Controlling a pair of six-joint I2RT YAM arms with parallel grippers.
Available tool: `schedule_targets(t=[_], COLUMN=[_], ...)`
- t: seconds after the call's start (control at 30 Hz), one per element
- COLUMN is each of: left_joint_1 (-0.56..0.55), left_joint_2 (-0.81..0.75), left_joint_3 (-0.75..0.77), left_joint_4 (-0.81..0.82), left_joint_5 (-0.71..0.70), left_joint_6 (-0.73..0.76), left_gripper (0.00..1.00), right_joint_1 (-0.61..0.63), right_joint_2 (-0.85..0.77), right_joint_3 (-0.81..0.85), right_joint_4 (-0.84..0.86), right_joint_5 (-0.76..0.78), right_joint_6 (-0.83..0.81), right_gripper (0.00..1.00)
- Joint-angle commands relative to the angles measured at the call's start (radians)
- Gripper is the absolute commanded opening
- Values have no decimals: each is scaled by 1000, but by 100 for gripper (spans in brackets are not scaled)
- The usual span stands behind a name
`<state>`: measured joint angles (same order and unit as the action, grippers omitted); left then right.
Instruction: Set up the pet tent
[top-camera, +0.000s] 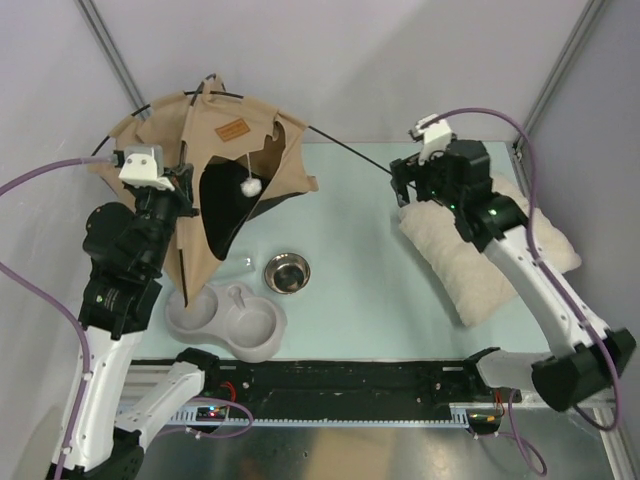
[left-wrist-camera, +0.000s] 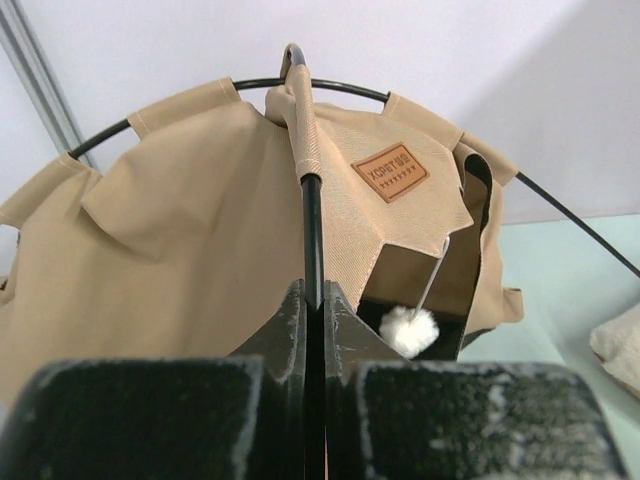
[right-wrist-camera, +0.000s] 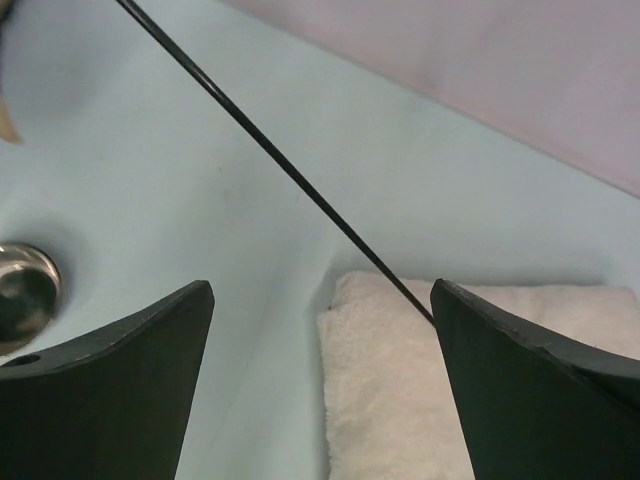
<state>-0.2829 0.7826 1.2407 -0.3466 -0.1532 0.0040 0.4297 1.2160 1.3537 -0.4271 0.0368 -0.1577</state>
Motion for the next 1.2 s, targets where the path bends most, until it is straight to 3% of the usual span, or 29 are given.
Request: schedule_targets(t=[0.0, 0.33, 0.53, 0.63, 0.7, 0.9, 1.17], left_joint_1=[5, 6, 8, 7, 8, 41, 74], left_joint_2=[-40, -29, 7, 20, 25, 50, 48], left_joint_3=[18, 28, 38, 34, 32, 47, 89], left_joint_4=[140, 145, 147, 148, 147, 205, 333], left_joint_5=[-34, -45, 61, 111, 136, 129, 117], left_joint_6=[74, 82, 40, 30, 30, -19, -97], left_gripper=[0, 0, 0, 0, 0, 0, 0], right_joint_1=[-9, 1, 25, 28, 29, 17, 6], right_joint_2=[104, 287, 347, 354, 357, 298, 224], right_joint_3=[-6, 58, 75, 67, 62, 47, 37], right_joint_4=[84, 124, 127, 148, 155, 130, 158], right_joint_5=[-72, -48, 123, 170, 182, 109, 86], right_joint_6=[-120, -188, -238, -256, -262, -222, -182], right_gripper=[95, 91, 62, 58, 62, 89, 95])
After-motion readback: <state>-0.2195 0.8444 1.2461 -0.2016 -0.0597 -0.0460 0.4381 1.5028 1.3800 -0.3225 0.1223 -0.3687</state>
